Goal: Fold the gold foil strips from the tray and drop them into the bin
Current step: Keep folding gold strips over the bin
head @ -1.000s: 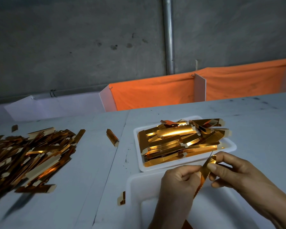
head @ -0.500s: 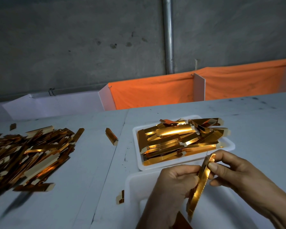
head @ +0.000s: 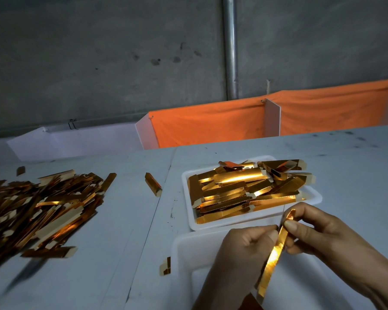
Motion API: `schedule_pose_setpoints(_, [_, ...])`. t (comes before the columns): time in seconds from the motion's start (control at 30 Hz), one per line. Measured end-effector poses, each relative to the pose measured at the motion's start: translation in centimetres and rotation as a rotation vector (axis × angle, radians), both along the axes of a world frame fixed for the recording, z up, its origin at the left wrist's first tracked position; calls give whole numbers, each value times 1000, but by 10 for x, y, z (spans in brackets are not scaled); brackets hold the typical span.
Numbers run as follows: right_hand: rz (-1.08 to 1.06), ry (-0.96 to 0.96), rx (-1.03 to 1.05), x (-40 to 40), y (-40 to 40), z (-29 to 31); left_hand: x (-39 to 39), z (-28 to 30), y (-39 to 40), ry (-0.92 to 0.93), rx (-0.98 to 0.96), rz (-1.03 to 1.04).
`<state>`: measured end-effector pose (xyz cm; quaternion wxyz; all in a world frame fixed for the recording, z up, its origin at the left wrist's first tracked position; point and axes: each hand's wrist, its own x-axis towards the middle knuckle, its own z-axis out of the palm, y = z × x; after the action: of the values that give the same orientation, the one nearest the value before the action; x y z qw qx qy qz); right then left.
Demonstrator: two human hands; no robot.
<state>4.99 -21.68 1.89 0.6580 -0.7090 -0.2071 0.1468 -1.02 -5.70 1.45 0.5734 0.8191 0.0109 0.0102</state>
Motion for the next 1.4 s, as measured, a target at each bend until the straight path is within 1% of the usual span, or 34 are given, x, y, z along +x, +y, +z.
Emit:
schedule_pose_setpoints(0.13, [4,-22,-10,0,0,0,-1,1,1,-45,21,11])
schedule_pose_setpoints(0.23, [-6,-20,-4,1,1,0,-2,3,0,-17,14,-9])
schedule_pose_setpoints(0.33, [-2,-13,-5,1,1,0,0,1,0,-6,26,23])
schedule_pose_setpoints(0.53, [12,-34,-1,1,2,-1,-1,3,-6,-65,114,73])
schedule_pose_setpoints(0.6, [3,-37,20,2,2,-2,-1,3,-6,-23,44,72])
schedule_pose_setpoints(0.73, [27,45,107,3,1,-2,-3,2,1,119,-244,-2])
schedule_pose_setpoints(0.8, [40,89,167,3,-1,-2,-4,3,6,130,-351,25])
schedule_pose_setpoints(0.87, [57,102,193,2,-2,-1,-3,3,9,101,-398,51])
schedule_pose_setpoints(0.97, [52,61,174,2,-2,0,-3,4,5,28,-337,81])
schedule_pose_setpoints(1.1, [24,-82,98,0,-3,3,-5,5,0,-87,-252,124])
schedule_pose_setpoints(1.17, [34,-158,24,-1,-3,3,-4,4,0,-136,-165,168])
schedule_pose_setpoints(1.27, [49,-349,-136,-2,-2,0,-4,4,0,-167,-74,216])
schedule_pose_setpoints(1.33, [83,-372,-193,-3,2,-2,-3,4,1,-170,-41,241])
schedule_pose_setpoints(1.4, [103,-330,-205,-2,4,-6,-3,4,3,-176,-36,267])
